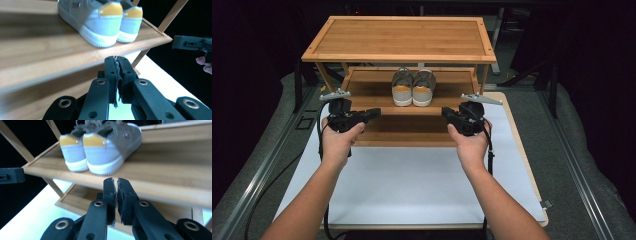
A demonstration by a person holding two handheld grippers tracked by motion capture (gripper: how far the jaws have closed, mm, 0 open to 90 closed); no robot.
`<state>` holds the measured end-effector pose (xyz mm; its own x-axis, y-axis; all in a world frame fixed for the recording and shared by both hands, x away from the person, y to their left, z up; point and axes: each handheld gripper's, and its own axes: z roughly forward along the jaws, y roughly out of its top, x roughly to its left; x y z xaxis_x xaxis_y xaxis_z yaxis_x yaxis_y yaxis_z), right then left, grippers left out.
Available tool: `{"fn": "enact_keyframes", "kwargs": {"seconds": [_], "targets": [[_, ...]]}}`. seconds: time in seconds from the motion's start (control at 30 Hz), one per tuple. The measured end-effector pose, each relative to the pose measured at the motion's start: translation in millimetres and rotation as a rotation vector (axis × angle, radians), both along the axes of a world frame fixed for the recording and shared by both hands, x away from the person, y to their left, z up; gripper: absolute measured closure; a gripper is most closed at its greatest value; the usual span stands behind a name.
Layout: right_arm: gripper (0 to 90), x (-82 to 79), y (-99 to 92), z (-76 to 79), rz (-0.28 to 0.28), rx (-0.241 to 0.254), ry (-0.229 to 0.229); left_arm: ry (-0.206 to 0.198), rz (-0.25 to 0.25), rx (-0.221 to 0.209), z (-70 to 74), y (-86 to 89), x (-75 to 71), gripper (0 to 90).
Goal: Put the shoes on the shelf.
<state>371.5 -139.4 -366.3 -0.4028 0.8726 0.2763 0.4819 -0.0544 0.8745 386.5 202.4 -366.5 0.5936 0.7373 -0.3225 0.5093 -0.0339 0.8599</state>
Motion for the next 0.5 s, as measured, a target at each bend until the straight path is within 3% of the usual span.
{"fn": "enact_keyframes", "kwargs": {"seconds": [0.17, 0.2, 0.33, 0.37, 0.5], "targets": [[84.8, -15.6, -6.8, -14.2, 0.005, -0.015, 0.016, 0.019, -0.006, 0.011, -20.7, 8.2, -14.1, 85.2], [84.6, -22.2, -8.0, -22.1, 0.0, -0.037, 0.005, 0.023, -0.004, 0.024, -28.9, 10.9, -19.6, 84.6], [83.9, -31.9, -8.7, -33.1, -0.006, -0.067, 0.001, 0.028, -0.001, 0.034, -39.7, 16.5, -28.9, 83.0], [83.5, -37.9, -8.2, -40.1, -0.008, -0.102, -0.007, 0.031, -0.002, 0.033, -43.2, 18.1, -32.1, 82.5], [83.2, -46.4, -8.5, -50.0, 0.004, -0.101, -0.003, 0.035, -0.006, 0.042, -58.4, 23.1, -46.4, 81.1]]}}
